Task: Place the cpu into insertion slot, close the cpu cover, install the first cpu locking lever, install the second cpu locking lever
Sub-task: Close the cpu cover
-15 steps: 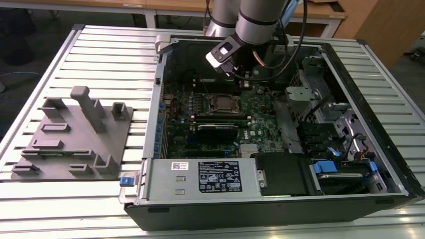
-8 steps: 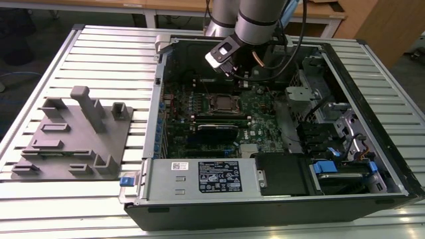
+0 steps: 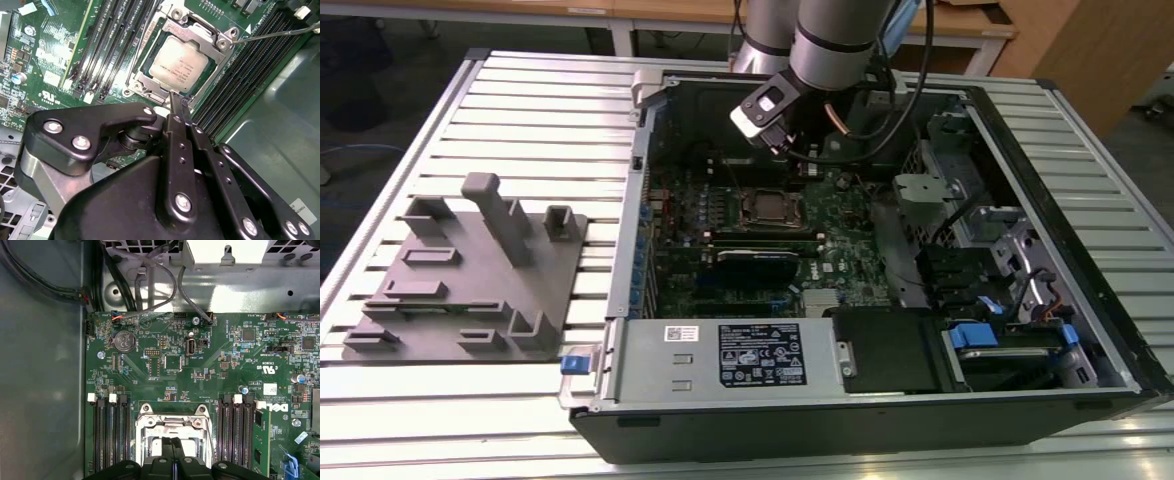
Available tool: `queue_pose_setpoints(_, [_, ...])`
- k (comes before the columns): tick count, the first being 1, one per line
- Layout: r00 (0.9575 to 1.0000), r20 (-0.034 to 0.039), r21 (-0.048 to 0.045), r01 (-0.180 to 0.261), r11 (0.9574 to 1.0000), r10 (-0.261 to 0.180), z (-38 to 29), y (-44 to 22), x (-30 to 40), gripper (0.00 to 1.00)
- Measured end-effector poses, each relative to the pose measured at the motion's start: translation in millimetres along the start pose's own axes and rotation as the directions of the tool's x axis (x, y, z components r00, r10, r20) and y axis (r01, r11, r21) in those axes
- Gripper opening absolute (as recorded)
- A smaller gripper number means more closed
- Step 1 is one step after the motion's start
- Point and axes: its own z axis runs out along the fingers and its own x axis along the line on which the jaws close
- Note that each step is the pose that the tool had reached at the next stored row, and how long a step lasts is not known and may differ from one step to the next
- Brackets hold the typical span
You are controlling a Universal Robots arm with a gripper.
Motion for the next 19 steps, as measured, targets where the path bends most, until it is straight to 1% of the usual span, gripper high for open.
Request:
queue_pose_setpoints(4, [1.0, 0.0001, -0.0003, 0.002, 1.0, -0.002, 0.1, -0.1, 0.0, 0.11])
queue_pose_setpoints(7, [1.0, 0.0003, -0.0031, 0.004, 1.0, -0.004, 0.6, -0.4, -0.1, 0.11])
queue_pose_setpoints(15, [1.0, 0.0002, -0.0037, 0.004, 1.0, -0.004, 0.6, -0.4, 0.0, 0.11])
queue_pose_setpoints(17, [1.0, 0.0002, -0.0098, 0.007, 0.9999, -0.007, 0.6, -0.4, 0.0, 0.11])
queue_pose_setpoints(19, [1.0, 0.0003, -0.0099, 0.007, 0.9999, -0.007, 0.6, -0.4, 0.0, 0.11])
